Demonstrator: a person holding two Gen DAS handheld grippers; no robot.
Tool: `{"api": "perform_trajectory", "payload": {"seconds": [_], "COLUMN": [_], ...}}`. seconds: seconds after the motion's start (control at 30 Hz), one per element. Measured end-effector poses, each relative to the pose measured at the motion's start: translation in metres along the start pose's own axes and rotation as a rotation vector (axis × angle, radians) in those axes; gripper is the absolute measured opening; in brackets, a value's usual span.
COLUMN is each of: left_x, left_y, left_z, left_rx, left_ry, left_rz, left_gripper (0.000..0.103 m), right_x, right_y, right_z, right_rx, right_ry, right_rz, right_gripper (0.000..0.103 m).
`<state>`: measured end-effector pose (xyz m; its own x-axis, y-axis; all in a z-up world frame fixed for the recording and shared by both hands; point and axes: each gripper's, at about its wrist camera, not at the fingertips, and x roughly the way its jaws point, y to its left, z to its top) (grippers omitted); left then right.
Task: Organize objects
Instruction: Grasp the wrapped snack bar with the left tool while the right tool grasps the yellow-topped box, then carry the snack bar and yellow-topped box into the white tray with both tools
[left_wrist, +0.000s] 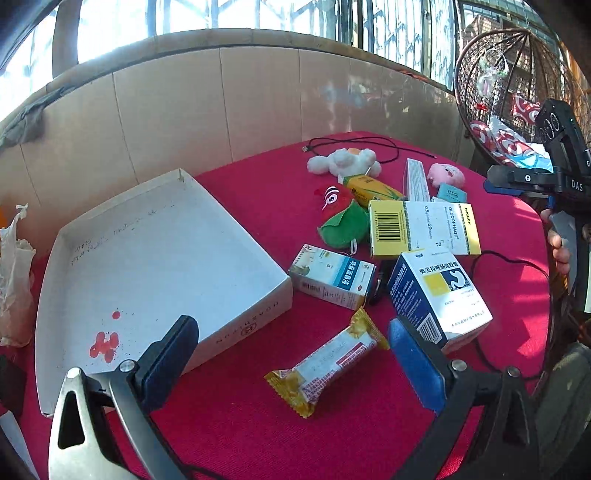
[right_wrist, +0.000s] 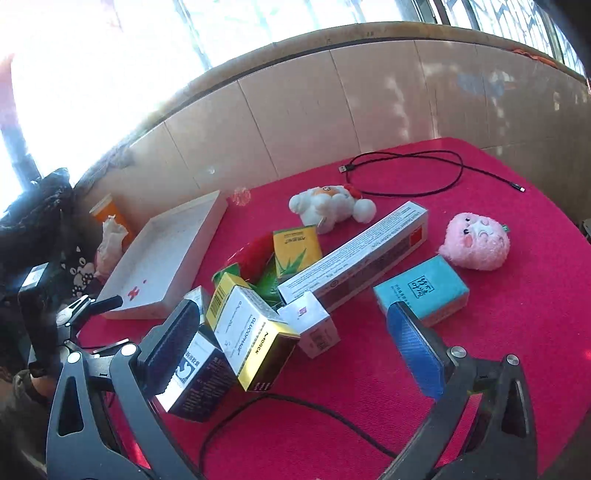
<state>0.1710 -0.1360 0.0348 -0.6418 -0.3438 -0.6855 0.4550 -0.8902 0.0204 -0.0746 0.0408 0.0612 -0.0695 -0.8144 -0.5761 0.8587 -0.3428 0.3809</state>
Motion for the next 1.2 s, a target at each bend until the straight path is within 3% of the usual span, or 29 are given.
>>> {"api": "perform_trajectory", "payload": {"seconds": [0.17, 0.27, 0.37, 0.4, 0.53, 0.63, 0.7, 0.77, 0.83, 1.07, 1.2], "left_x": [0.009, 0.016, 0.019, 0.023, 0.032, 0.033, 0.032, 0.029, 0.027, 0.019, 0.01], "left_y": [-0.008, -0.023, -0.03, -0.034, -0.043, -0.043, -0.041, -0.04, -0.038, -0.036, -0.038], "left_z": [-0.005, -0.005, -0.008, -0.01, -0.017, -0.021, -0.022, -0.022, -0.021, -0.024, -0.023], "left_rx": [0.088, 0.173, 0.194, 0.204, 0.213, 0.202, 0.185, 0.182, 0.157, 0.067, 0.021], "left_ry": [0.016, 0.029, 0.071, 0.081, 0.144, 0.159, 0.16, 0.16, 0.159, 0.124, 0.085], "left_rz": [-0.048, -0.075, -0.131, -0.133, -0.173, -0.195, -0.205, -0.208, -0.217, -0.175, -0.098], "left_gripper": [0.102, 0.102, 0.092, 0.091, 0.065, 0.057, 0.053, 0.044, 0.022, 0.019, 0.019], "right_x": [0.021, 0.03, 0.041, 0.045, 0.059, 0.067, 0.071, 0.074, 0.072, 0.051, 0.038], "right_y": [-0.011, -0.019, -0.026, -0.027, -0.03, -0.031, -0.033, -0.035, -0.033, -0.021, -0.009], "right_z": [-0.011, -0.02, -0.026, -0.028, -0.034, -0.038, -0.041, -0.043, -0.043, -0.032, -0.023], "right_rx": [0.149, 0.23, 0.301, 0.318, 0.382, 0.404, 0.424, 0.437, 0.428, 0.306, 0.218], "right_ry": [0.097, 0.149, 0.189, 0.201, 0.24, 0.264, 0.266, 0.263, 0.249, 0.167, 0.111], "right_rz": [0.116, 0.192, 0.244, 0.259, 0.32, 0.342, 0.349, 0.37, 0.388, 0.323, 0.262], "right_gripper": [0.098, 0.083, 0.08, 0.074, 0.064, 0.047, 0.029, 0.025, 0.021, 0.02, 0.02]}}
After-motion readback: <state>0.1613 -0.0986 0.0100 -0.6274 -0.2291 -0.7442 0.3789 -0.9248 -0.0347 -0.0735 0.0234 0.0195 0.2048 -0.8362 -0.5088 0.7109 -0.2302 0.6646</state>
